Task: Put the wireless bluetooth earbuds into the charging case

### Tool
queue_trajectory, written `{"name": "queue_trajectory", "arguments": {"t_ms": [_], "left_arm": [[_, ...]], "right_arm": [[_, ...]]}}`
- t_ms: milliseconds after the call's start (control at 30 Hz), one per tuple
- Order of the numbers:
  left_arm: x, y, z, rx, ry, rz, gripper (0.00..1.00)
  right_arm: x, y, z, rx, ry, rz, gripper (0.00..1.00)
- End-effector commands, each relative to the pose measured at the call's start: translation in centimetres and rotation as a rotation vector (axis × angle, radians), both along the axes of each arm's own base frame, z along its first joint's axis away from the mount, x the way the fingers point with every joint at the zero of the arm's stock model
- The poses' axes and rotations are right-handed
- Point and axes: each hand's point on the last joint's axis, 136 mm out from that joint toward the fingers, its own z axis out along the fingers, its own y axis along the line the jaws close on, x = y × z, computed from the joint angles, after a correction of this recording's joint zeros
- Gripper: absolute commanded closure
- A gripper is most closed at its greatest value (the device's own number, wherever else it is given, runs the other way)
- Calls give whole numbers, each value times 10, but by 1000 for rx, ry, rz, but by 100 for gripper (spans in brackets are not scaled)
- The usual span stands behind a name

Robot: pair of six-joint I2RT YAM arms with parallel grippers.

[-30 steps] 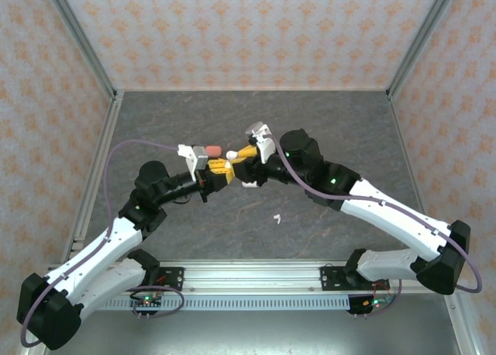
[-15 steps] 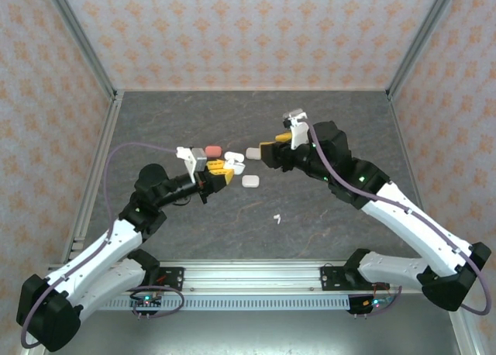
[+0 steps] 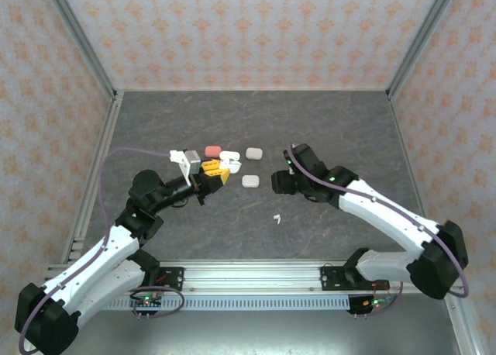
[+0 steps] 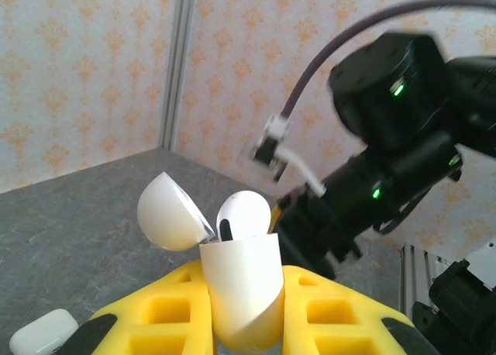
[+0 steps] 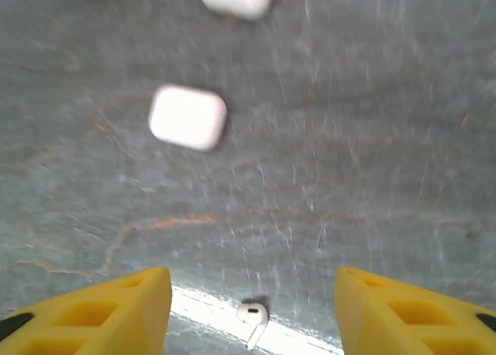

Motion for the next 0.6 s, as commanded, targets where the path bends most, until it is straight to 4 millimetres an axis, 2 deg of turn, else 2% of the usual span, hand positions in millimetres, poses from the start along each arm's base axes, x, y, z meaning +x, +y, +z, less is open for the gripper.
{"name": "queue_trajectory", "arguments": {"t_ms": [0, 100, 300, 567], "left_arm": [[-3, 2, 14, -26, -64, 10, 100], [-3, 3, 14, -25, -63, 10, 100], [-3, 3, 13, -21, -61, 12, 100], [-3, 3, 12, -18, -57, 16, 100]], "right_arm": [[-12, 1, -33, -24, 128, -17, 45], [-18, 3, -56, -54, 207, -4, 47], [-31, 8, -89, -122, 318, 36, 49], [-44, 15, -110, -174, 391, 73, 51]]}}
